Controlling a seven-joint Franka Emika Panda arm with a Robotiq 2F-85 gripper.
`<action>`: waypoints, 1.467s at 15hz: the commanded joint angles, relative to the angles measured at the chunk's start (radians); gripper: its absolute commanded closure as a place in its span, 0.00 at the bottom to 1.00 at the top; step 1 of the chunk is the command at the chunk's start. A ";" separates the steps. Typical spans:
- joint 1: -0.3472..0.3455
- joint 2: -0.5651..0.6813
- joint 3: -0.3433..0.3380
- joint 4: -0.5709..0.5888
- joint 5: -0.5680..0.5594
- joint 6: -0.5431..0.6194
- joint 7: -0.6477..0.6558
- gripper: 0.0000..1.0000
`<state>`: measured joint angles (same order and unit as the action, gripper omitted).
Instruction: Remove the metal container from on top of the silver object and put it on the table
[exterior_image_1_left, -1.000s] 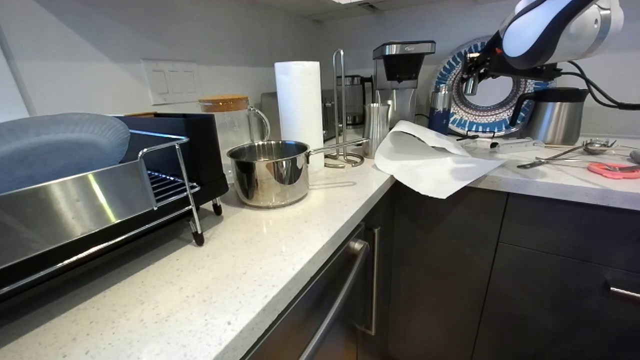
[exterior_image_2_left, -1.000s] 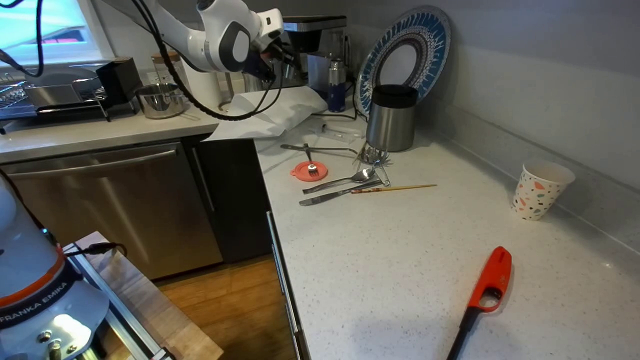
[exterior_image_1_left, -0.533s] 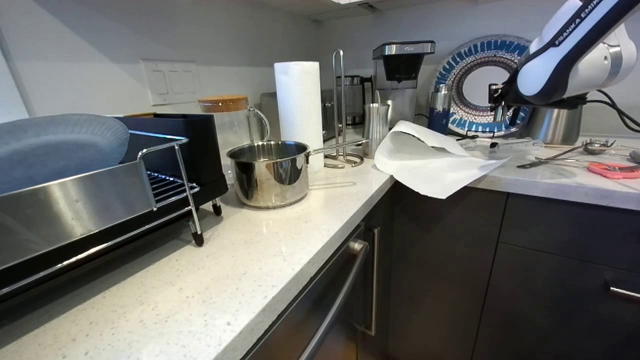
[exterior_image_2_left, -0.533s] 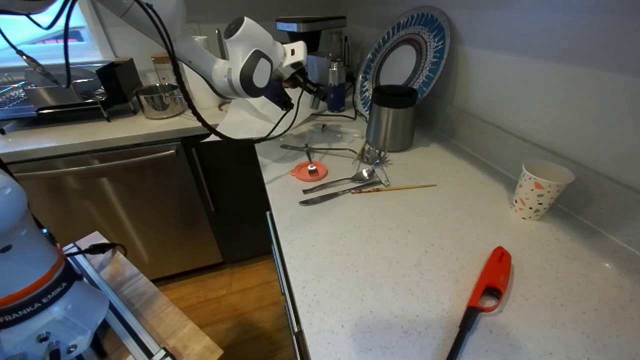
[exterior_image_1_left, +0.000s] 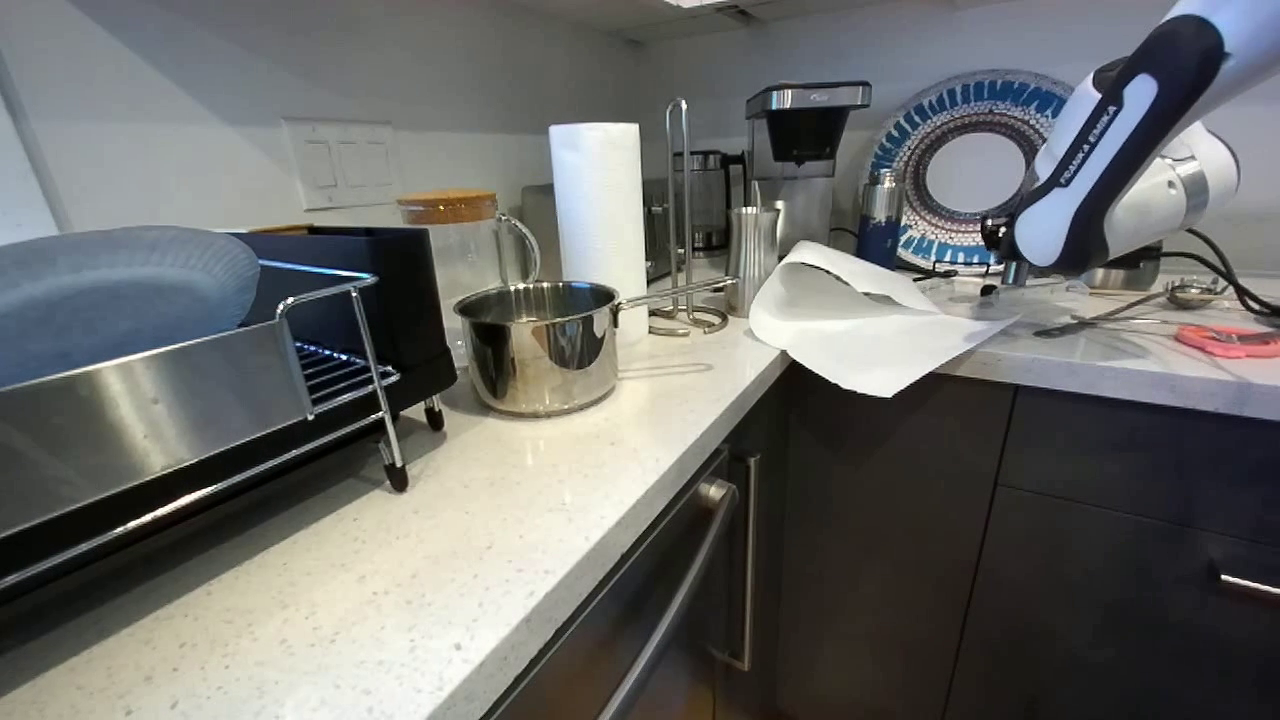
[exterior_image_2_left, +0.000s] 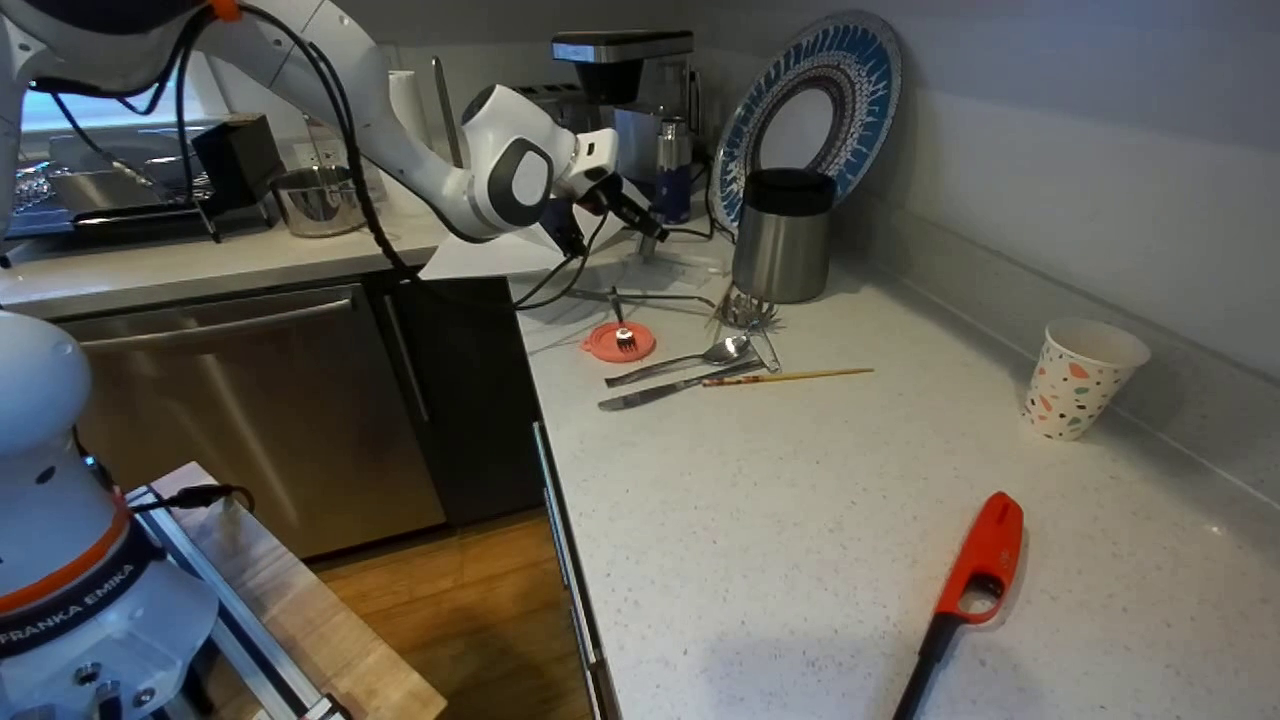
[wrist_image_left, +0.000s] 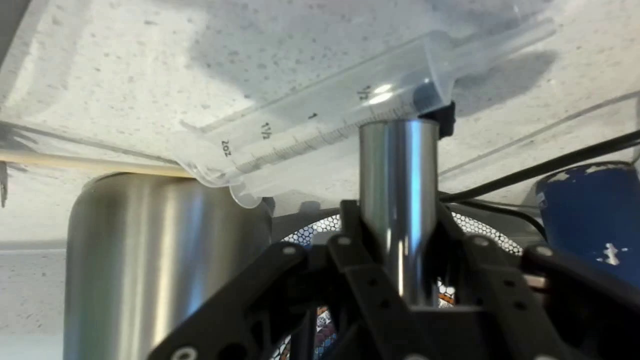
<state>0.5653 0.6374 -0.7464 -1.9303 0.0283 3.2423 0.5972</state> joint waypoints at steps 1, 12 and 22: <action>0.107 0.114 -0.126 0.021 0.076 -0.001 0.092 0.89; 0.204 0.211 -0.250 0.014 0.210 0.014 0.220 0.89; 0.321 0.381 -0.443 0.019 0.340 -0.116 0.269 0.89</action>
<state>0.8249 0.9312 -1.0990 -1.9085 0.3181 3.1836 0.8360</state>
